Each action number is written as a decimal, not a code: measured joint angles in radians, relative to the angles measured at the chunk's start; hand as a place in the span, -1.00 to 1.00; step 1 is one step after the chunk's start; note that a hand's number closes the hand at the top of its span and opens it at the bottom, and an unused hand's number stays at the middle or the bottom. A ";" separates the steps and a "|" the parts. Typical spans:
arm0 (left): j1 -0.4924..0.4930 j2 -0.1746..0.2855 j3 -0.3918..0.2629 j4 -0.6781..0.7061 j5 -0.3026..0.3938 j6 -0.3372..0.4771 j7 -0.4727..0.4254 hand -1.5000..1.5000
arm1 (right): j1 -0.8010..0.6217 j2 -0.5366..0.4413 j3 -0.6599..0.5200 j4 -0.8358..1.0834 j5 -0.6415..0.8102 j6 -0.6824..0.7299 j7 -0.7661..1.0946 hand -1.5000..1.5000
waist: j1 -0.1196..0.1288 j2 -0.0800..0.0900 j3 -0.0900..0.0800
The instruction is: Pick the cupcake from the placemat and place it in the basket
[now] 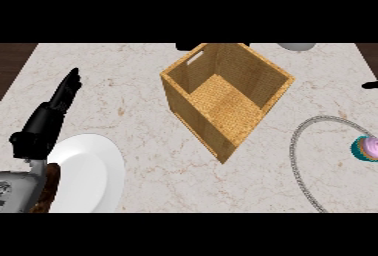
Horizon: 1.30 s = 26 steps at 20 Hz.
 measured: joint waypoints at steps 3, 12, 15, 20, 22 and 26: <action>0.016 -0.006 0.012 -0.005 -0.012 -0.006 -0.011 0.00 | 0.006 0.031 0.021 0.047 0.074 -0.028 -0.036 -1.00 | -0.001 -0.001 0.000; 0.011 -0.044 0.040 -0.016 -0.042 -0.034 0.010 0.00 | 0.025 0.113 0.030 0.181 0.261 -0.135 -0.151 -1.00 | -0.006 -0.002 0.000; 0.007 -0.051 0.059 0.007 -0.056 -0.048 -0.006 0.00 | 0.035 0.126 0.008 0.201 0.298 -0.154 -0.179 -1.00 | -0.009 -0.003 0.000; 0.006 -0.061 0.083 -0.025 -0.065 -0.067 0.029 0.00 | 0.060 0.176 -0.025 0.192 0.344 -0.186 -0.187 -1.00 | -0.012 -0.004 -0.001; 0.006 -0.062 0.099 -0.013 -0.064 -0.085 0.018 0.00 | 0.079 0.185 -0.042 0.200 0.365 -0.211 -0.204 -1.00 | -0.012 -0.004 -0.001; -0.010 -0.076 0.105 -0.026 -0.086 -0.094 0.037 0.00 | 0.078 0.215 -0.063 0.266 0.416 -0.263 -0.246 -1.00 | -0.010 -0.003 0.000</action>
